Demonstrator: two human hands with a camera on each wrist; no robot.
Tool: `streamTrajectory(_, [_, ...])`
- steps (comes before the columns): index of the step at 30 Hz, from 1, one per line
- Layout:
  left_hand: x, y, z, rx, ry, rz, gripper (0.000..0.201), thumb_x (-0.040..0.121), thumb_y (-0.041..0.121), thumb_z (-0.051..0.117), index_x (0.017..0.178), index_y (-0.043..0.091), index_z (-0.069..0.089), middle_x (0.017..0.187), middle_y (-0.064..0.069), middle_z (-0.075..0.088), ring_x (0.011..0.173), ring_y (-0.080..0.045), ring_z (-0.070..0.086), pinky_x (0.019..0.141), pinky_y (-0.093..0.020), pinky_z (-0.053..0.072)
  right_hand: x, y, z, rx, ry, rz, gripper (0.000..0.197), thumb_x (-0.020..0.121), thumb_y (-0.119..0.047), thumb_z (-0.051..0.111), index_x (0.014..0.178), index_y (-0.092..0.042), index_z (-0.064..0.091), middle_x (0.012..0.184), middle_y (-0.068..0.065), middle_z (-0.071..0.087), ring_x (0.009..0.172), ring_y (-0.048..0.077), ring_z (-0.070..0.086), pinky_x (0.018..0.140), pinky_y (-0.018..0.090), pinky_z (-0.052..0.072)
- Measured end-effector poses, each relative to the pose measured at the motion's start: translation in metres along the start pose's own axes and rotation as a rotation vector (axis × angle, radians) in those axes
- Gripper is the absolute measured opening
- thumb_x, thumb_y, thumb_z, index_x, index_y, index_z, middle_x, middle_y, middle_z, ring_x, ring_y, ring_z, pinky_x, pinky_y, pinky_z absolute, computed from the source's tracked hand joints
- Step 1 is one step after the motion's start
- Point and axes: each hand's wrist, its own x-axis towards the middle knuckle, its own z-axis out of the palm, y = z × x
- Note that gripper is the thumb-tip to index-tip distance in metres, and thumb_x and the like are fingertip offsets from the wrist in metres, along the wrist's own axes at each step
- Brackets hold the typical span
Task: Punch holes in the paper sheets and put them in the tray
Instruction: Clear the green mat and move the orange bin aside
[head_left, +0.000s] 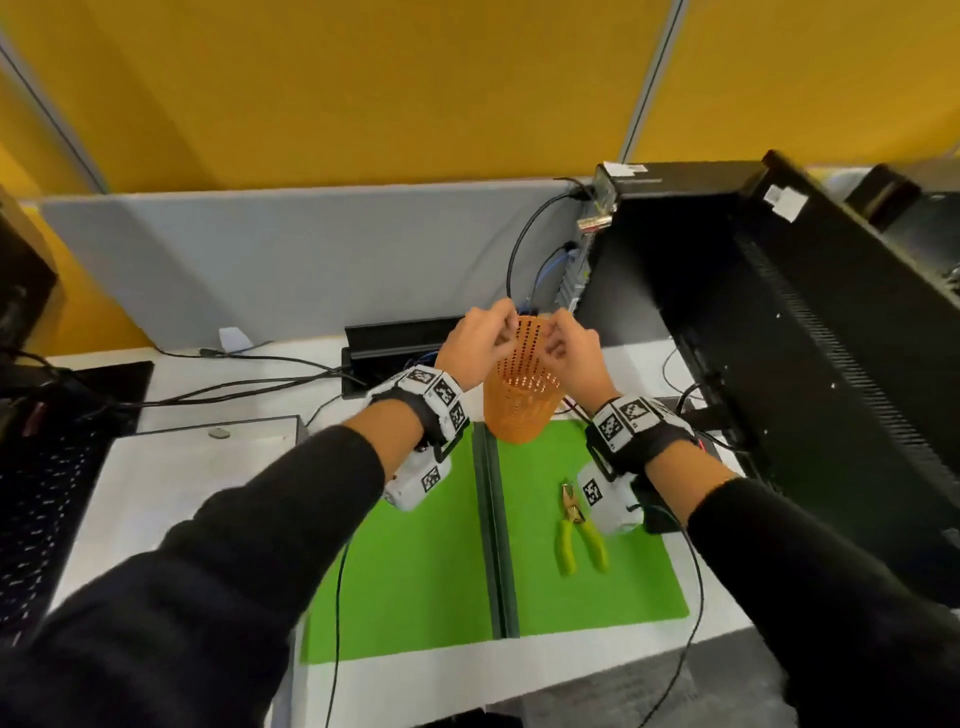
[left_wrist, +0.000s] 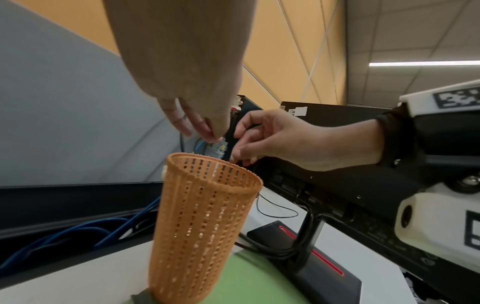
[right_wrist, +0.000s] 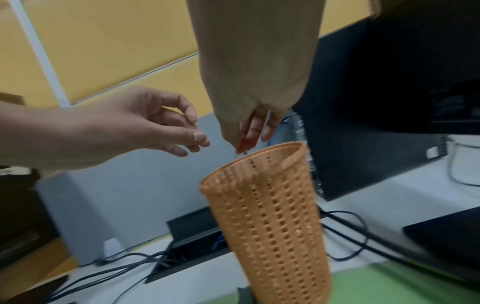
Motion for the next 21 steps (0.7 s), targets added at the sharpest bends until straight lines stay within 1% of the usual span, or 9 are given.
streamTrajectory(2, [0.007,0.004,0.009,0.043,0.035,-0.029,0.013,0.082,0.010,0.063,0.091,0.012,0.054,0.077,-0.003,0.067,0.073,-0.021,0.065,0.068,-0.035,0.054,0.003,0.013,-0.011,-0.028,-0.020,0.028,0.020,0.073,0.004,0.061,0.082,-0.011,0.052,0.065,0.010,0.064,0.059,0.022,0.060,0.061,0.030,0.051])
streamTrajectory(3, [0.009,0.004,0.011,0.059,0.042,-0.037,0.014,0.081,0.010,0.065,0.090,0.013,0.054,0.076,-0.002,0.067,0.073,-0.020,0.065,0.068,-0.036,0.055,0.003,0.016,-0.015,-0.026,-0.032,0.034,0.022,0.071,0.005,0.064,0.081,-0.010,0.052,0.064,0.011,0.065,0.058,0.021,0.061,0.060,0.029,0.052])
streamTrajectory(6, [0.013,0.002,0.016,0.077,0.044,-0.045,0.018,0.078,0.008,0.071,0.086,0.012,0.055,0.071,-0.001,0.067,0.070,-0.017,0.066,0.070,-0.034,0.056,0.004,0.022,-0.023,-0.022,-0.044,0.045,0.029,0.065,0.003,0.075,0.079,-0.010,0.053,0.063,0.008,0.065,0.054,0.007,0.056,0.057,0.016,0.044])
streamTrajectory(8, [0.014,0.002,0.016,0.070,0.043,-0.048,0.020,0.076,0.008,0.073,0.085,0.011,0.055,0.070,0.000,0.067,0.069,-0.015,0.067,0.070,-0.032,0.056,0.006,0.024,-0.024,-0.008,-0.024,0.048,0.037,0.062,0.001,0.079,0.077,-0.015,0.050,0.064,0.007,0.065,0.055,0.004,0.055,0.056,0.007,0.041])
streamTrajectory(11, [0.015,0.002,0.015,0.052,0.040,-0.065,0.023,0.074,0.007,0.076,0.084,0.010,0.054,0.069,-0.001,0.069,0.070,-0.015,0.068,0.070,-0.028,0.054,0.009,0.024,-0.020,0.008,-0.001,0.046,0.038,0.063,0.004,0.078,0.075,-0.015,0.048,0.064,0.007,0.064,0.055,0.000,0.056,0.058,-0.003,0.039])
streamTrajectory(14, [0.018,-0.002,0.014,0.040,0.057,-0.071,0.021,0.075,0.008,0.075,0.083,0.011,0.056,0.069,0.000,0.069,0.070,-0.014,0.067,0.071,-0.030,0.054,0.014,0.024,-0.015,0.011,-0.003,0.055,0.032,0.067,0.004,0.076,0.075,-0.014,0.052,0.068,0.010,0.066,0.055,-0.002,0.058,0.062,0.005,0.047])
streamTrajectory(16, [0.018,-0.003,0.013,0.047,0.071,-0.066,0.017,0.077,0.009,0.073,0.082,0.011,0.058,0.070,0.001,0.069,0.071,-0.014,0.067,0.074,-0.032,0.055,0.018,0.025,-0.012,-0.004,-0.023,0.081,0.025,0.070,0.003,0.074,0.076,-0.013,0.056,0.071,0.010,0.067,0.062,0.008,0.061,0.072,0.024,0.055])
streamTrajectory(17, [0.017,-0.003,0.013,0.049,0.074,-0.065,0.014,0.078,0.010,0.072,0.083,0.011,0.059,0.071,0.002,0.069,0.072,-0.013,0.068,0.075,-0.032,0.055,0.020,0.025,-0.012,-0.011,-0.038,0.098,0.021,0.072,0.003,0.072,0.078,-0.011,0.059,0.073,0.010,0.067,0.065,0.013,0.062,0.074,0.029,0.056])
streamTrajectory(21, [0.016,-0.005,0.010,0.087,0.057,-0.078,0.003,0.086,0.013,0.064,0.088,0.012,0.066,0.077,0.001,0.073,0.077,-0.015,0.069,0.082,-0.036,0.054,0.023,0.023,-0.010,-0.030,-0.053,0.096,0.008,0.081,0.003,0.062,0.085,-0.001,0.067,0.078,0.016,0.070,0.067,0.017,0.062,0.075,0.030,0.055])
